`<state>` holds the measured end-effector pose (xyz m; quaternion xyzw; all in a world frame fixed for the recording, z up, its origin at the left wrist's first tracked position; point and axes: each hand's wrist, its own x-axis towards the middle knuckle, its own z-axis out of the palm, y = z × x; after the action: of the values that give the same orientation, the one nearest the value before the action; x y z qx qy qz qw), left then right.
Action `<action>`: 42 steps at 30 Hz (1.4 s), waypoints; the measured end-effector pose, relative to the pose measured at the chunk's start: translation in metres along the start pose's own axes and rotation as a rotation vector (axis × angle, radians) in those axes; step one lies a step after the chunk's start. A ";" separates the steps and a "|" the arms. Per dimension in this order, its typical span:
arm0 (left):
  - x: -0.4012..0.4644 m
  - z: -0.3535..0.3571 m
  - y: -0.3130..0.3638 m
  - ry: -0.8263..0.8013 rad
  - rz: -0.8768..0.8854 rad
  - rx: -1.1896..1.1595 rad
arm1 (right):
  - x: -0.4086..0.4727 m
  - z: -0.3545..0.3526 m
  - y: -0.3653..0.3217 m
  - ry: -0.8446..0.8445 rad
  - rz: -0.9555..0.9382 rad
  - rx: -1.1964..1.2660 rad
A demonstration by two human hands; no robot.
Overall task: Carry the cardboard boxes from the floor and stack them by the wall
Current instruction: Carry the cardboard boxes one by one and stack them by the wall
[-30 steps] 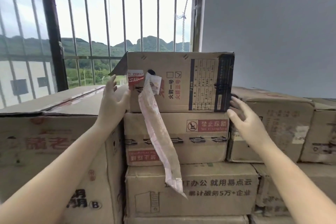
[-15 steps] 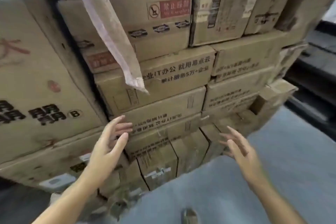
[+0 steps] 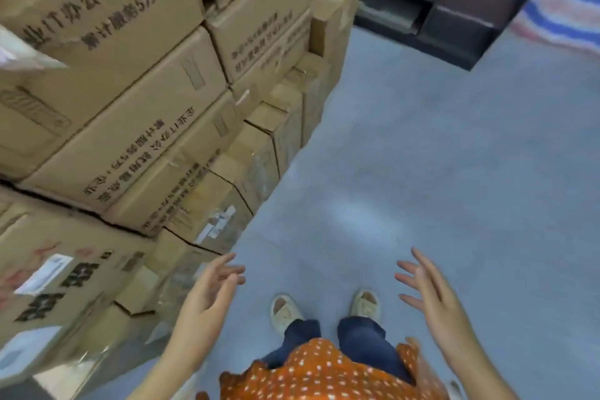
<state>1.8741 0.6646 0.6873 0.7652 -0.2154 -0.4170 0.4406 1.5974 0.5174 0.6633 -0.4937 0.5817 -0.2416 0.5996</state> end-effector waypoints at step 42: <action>-0.131 0.732 0.170 -1.214 0.589 0.454 | -0.147 -0.508 0.164 1.396 0.133 0.596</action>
<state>1.2016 0.3055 0.6979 0.3809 -0.7020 -0.5781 0.1670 1.0449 0.5518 0.6706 -0.0076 0.7645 -0.6080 0.2138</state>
